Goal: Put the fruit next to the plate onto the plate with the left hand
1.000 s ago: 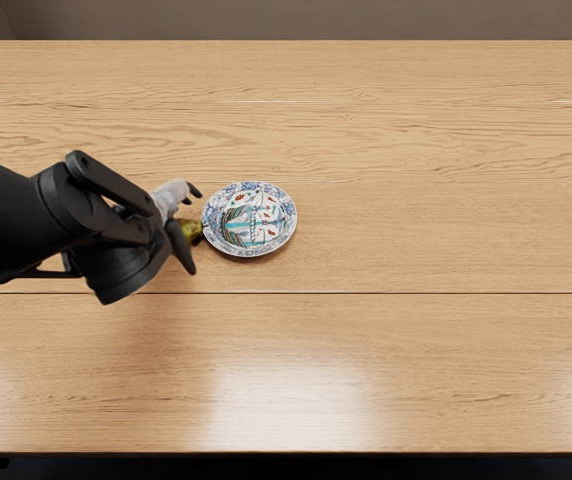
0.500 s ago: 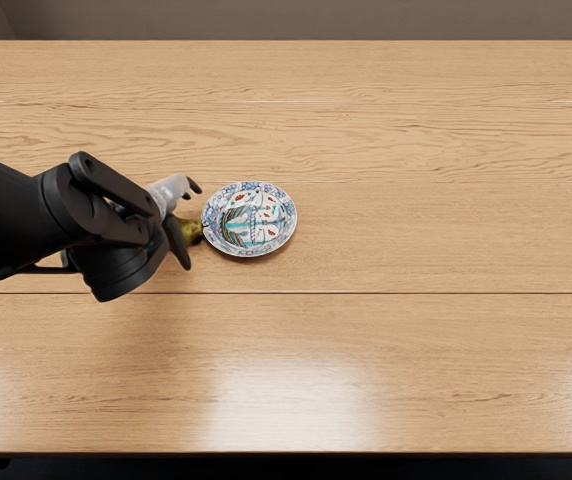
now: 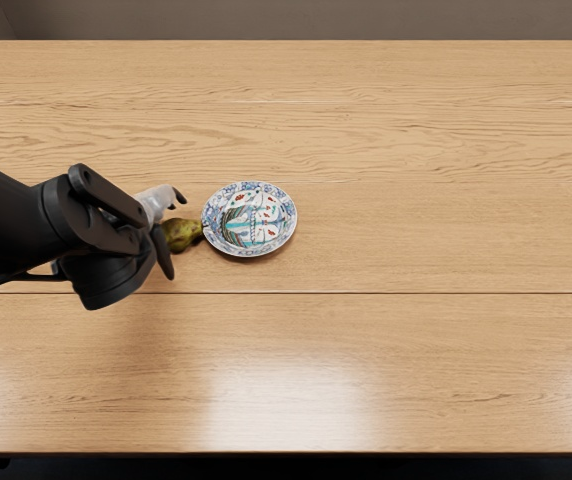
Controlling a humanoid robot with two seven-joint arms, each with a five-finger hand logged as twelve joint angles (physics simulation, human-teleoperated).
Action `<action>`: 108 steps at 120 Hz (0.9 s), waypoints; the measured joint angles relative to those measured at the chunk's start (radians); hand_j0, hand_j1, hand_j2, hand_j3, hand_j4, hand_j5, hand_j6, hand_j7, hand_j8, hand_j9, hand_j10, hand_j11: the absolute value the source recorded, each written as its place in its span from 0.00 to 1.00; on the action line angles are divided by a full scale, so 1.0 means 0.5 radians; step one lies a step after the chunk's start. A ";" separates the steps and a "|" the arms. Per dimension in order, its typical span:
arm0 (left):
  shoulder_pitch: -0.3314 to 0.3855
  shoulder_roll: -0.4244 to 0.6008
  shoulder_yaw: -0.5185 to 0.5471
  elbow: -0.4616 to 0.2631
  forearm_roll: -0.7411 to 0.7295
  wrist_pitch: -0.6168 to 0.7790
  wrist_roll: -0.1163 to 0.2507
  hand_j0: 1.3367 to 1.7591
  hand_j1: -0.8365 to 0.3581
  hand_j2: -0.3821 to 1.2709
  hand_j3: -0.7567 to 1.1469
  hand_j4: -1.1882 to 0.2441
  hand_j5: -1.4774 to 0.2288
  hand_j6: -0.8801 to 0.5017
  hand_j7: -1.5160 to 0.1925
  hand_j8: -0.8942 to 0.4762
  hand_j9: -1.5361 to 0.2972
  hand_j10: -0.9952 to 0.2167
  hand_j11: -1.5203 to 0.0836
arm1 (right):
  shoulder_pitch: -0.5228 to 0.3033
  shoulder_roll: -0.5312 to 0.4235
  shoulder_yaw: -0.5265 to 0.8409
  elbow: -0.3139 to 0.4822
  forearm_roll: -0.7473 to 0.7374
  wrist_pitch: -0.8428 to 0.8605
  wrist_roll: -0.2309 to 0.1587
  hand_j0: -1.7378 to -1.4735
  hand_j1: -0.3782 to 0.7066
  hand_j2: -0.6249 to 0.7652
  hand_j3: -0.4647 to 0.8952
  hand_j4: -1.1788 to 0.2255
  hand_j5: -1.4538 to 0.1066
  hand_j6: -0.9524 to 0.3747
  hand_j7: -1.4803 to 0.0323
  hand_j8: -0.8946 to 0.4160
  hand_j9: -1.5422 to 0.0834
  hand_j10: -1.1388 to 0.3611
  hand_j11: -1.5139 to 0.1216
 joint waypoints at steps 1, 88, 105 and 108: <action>0.000 0.000 0.001 0.000 0.000 0.000 0.000 0.76 0.78 0.26 0.40 0.68 0.70 0.48 0.72 0.49 0.68 0.64 0.77 | 0.000 0.000 0.000 0.000 0.000 0.000 0.000 0.30 0.04 0.45 0.34 0.83 0.92 0.71 0.97 0.67 0.94 0.75 0.91; 0.042 0.000 -0.002 0.094 -0.021 0.015 0.000 0.76 0.68 0.27 0.40 0.61 0.63 0.41 0.65 0.43 0.62 0.57 0.70 | 0.000 0.000 0.000 0.000 0.000 0.000 0.000 0.30 0.04 0.45 0.34 0.83 0.92 0.71 0.97 0.67 0.94 0.75 0.91; 0.055 0.000 -0.025 0.102 -0.022 0.024 0.000 0.76 0.68 0.27 0.40 0.61 0.63 0.41 0.65 0.43 0.62 0.56 0.70 | 0.000 0.000 0.000 0.000 0.000 0.000 0.000 0.30 0.04 0.45 0.34 0.83 0.92 0.71 0.97 0.67 0.94 0.75 0.91; 0.055 0.000 -0.029 0.103 -0.022 0.024 0.000 0.76 0.68 0.27 0.40 0.61 0.63 0.41 0.65 0.43 0.62 0.56 0.70 | 0.000 0.000 0.000 0.000 0.000 0.000 0.000 0.30 0.04 0.45 0.34 0.83 0.92 0.71 0.97 0.67 0.94 0.75 0.91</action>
